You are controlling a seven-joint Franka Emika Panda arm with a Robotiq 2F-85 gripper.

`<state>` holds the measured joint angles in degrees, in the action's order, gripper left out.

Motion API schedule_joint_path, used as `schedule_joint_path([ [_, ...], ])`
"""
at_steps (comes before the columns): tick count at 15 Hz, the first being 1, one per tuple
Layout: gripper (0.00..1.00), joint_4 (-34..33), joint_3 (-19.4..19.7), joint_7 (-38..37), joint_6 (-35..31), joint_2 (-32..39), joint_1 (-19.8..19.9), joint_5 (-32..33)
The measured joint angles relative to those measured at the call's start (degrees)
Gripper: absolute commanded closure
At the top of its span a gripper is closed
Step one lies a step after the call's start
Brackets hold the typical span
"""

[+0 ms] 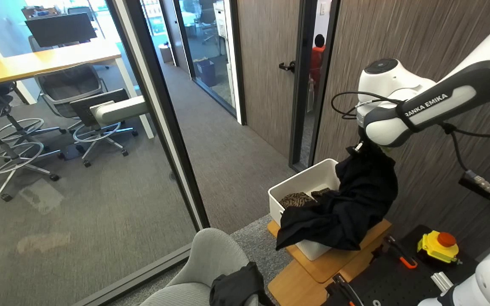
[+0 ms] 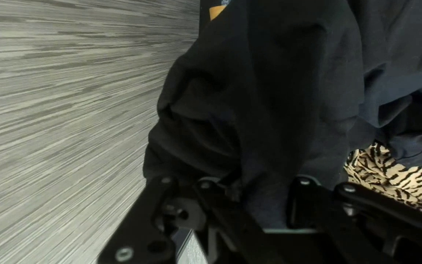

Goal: Remove the black clothing from the backrest of the grey chair and put it inside the white storage bin

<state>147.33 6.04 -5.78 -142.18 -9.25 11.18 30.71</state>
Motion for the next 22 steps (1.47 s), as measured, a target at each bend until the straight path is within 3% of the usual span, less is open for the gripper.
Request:
schedule_joint_path([
  [12, 0.89, -10.4, 0.0, 1.7, -2.7, 23.7, -3.4, -1.6],
  [13, 0.81, -11.0, 0.0, 2.2, -2.7, 25.2, -3.5, -2.3],
  [14, 0.59, -11.7, 0.1, 2.7, -2.7, 26.7, -3.7, -3.0],
  [17, 0.5, -13.6, 0.1, 3.9, -2.7, 29.8, -3.8, -4.7],
  [22, 0.12, -14.9, 0.1, 6.6, -1.6, 31.1, -3.8, -9.7],
])
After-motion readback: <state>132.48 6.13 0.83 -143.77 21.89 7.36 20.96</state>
